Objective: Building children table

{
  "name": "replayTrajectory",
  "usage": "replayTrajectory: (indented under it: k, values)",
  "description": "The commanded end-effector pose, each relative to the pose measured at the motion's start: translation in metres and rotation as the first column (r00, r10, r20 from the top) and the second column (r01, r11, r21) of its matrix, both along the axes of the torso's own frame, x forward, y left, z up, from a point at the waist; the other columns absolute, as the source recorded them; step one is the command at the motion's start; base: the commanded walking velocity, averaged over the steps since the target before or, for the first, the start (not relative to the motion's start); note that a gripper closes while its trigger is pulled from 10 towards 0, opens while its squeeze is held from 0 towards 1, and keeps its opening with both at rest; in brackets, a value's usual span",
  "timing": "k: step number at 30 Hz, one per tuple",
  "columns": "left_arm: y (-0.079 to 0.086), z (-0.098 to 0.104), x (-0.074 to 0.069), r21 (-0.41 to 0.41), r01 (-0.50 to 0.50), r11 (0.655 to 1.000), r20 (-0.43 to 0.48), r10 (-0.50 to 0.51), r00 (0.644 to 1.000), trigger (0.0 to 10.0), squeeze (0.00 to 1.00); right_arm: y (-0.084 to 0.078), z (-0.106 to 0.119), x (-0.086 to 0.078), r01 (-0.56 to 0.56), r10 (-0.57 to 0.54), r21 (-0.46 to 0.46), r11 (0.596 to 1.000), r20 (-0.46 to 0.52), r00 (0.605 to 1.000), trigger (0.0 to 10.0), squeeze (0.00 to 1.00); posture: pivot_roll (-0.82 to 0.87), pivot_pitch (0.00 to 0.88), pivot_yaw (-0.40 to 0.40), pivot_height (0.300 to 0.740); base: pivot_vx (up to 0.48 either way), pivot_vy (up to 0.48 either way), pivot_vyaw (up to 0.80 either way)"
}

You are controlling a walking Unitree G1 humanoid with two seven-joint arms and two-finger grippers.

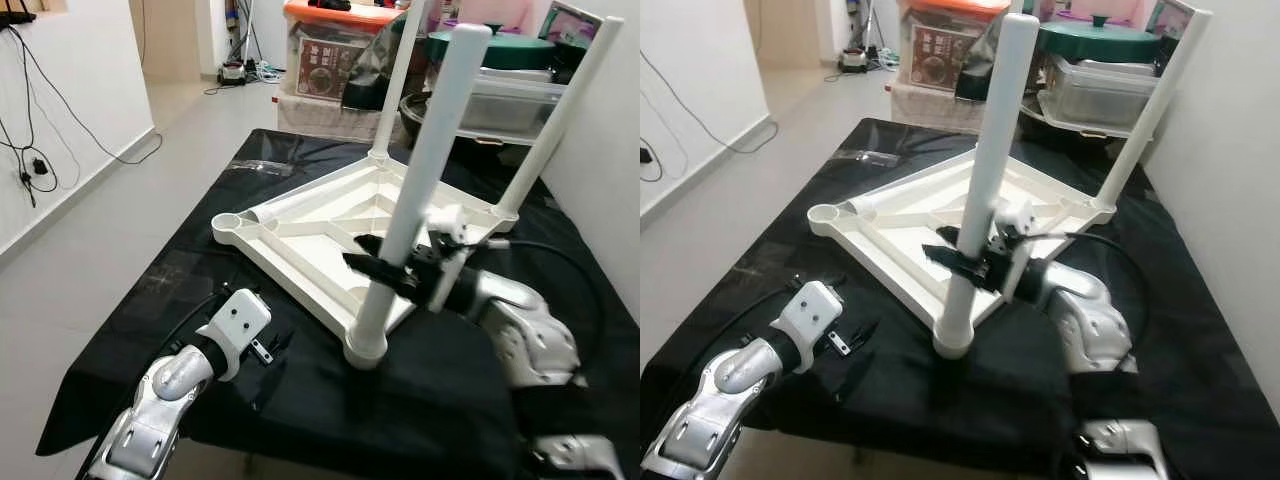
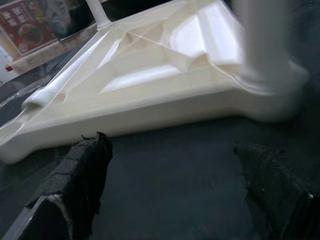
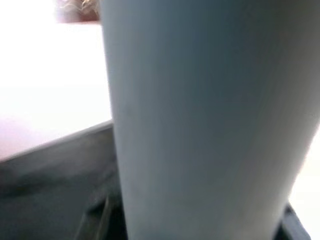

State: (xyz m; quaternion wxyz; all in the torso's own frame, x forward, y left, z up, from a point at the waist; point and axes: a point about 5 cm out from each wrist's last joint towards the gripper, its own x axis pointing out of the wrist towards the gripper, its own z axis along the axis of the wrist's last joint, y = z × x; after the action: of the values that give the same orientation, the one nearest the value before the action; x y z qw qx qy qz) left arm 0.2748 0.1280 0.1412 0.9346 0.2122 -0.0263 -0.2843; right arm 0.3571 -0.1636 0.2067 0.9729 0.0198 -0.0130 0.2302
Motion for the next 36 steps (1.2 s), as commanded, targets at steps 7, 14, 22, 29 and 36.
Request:
replayTrajectory:
  k: [7,14,22,29,36]
  values:
    - [0.000,-0.003,-0.002,0.003,0.006,1.000,-0.019,-0.006,1.000,10.0,0.00,-0.084,-0.050,-0.041,0.842,-0.866,-0.207,0.499,-0.168,0.472,0.0,0.00,0.06,0.000,-0.107,0.740,0.000,0.000,0.00]
    - [0.001,-0.003,-0.001,0.007,0.008,1.000,-0.021,-0.008,1.000,10.0,0.00,-0.033,-0.054,-0.064,0.782,-0.807,-0.201,0.590,-0.141,0.573,10.0,0.00,0.05,0.000,-0.101,0.740,0.000,0.000,0.00]
    - [0.000,-0.003,0.000,0.004,0.003,1.000,-0.014,-0.003,1.000,10.0,0.00,-0.045,-0.009,-0.043,0.719,-0.719,-0.005,0.695,-0.030,0.694,10.0,0.00,0.05,0.000,-0.113,0.740,0.000,0.000,0.00]
    - [0.001,-0.003,-0.001,0.001,0.000,1.000,-0.015,0.000,1.000,10.0,0.00,-0.050,0.024,-0.030,0.290,-0.297,0.172,0.942,0.018,0.955,10.0,0.00,0.05,0.000,-0.112,0.740,0.000,0.000,0.00]
    - [0.000,-0.001,0.001,0.007,0.005,1.000,-0.006,-0.005,1.000,10.0,0.00,-0.005,0.016,-0.048,-0.377,0.372,0.137,0.916,0.062,0.926,10.0,0.00,0.08,0.000,-0.125,0.740,0.000,0.000,0.00]
